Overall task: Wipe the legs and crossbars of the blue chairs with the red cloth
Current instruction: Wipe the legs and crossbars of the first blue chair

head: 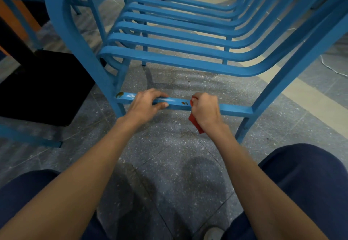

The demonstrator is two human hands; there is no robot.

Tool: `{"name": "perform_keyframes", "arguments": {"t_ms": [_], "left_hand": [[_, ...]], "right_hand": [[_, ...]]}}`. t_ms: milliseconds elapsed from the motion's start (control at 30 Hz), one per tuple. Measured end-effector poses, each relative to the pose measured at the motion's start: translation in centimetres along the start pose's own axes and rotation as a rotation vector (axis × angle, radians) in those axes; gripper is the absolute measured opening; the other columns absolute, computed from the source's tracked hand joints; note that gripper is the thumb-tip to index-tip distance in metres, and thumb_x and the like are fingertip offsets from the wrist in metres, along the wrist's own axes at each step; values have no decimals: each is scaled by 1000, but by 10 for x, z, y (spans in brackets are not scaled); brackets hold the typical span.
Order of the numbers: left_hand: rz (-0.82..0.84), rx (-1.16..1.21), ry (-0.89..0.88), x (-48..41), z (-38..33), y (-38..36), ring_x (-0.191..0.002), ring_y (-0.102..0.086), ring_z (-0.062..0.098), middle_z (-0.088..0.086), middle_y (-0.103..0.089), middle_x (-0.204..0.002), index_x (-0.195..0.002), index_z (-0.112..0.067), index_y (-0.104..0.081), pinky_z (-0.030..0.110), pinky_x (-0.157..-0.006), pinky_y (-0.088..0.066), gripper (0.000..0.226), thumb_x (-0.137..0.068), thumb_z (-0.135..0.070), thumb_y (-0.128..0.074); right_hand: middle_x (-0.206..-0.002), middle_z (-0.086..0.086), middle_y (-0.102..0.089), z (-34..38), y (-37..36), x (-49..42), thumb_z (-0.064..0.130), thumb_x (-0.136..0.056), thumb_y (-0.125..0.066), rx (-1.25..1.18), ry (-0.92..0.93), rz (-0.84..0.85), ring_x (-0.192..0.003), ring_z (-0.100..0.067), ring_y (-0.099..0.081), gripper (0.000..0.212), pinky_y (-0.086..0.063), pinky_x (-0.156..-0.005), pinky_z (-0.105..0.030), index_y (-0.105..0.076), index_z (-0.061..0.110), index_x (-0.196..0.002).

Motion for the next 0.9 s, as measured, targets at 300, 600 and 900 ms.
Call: {"name": "perform_keyframes", "arguments": {"t_ms": [300,600,900], "left_hand": [[71,-293,24,4,15,23,-113,-53,30,7,-61,-121,-130,-22,-56,43,-98,-41,44,-88,-32,-65],[47,-320,85,6,11,19,-112,-53,30,10,-62,-120,-132,-18,-55,42,-94,-41,42,-91,-28,-61],[28,-282,49,8,13,19,-111,-54,31,9,-62,-120,-128,-15,-58,41,-97,-41,41,-90,-29,-63]], "right_hand": [[-110,-11,-65,-18,19,13,12,-98,-45,-37,31,60,-73,-11,-47,29,-36,-70,-10,-64,11,-119],[-83,-8,-61,30,-11,2,14,-97,-46,-102,39,69,-68,-16,-55,25,-45,-63,-25,-68,1,-95],[-110,-9,-69,4,13,16,10,-95,-50,-77,158,39,-93,-20,-58,26,-34,-85,-14,-68,10,-115]]}}
Point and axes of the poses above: each hand's wrist, its own x-axis away from the middle knuckle, its own y-axis out of the back of the hand, z = x × y, the point moved 7 cm from there along -x, towards the middle knuckle
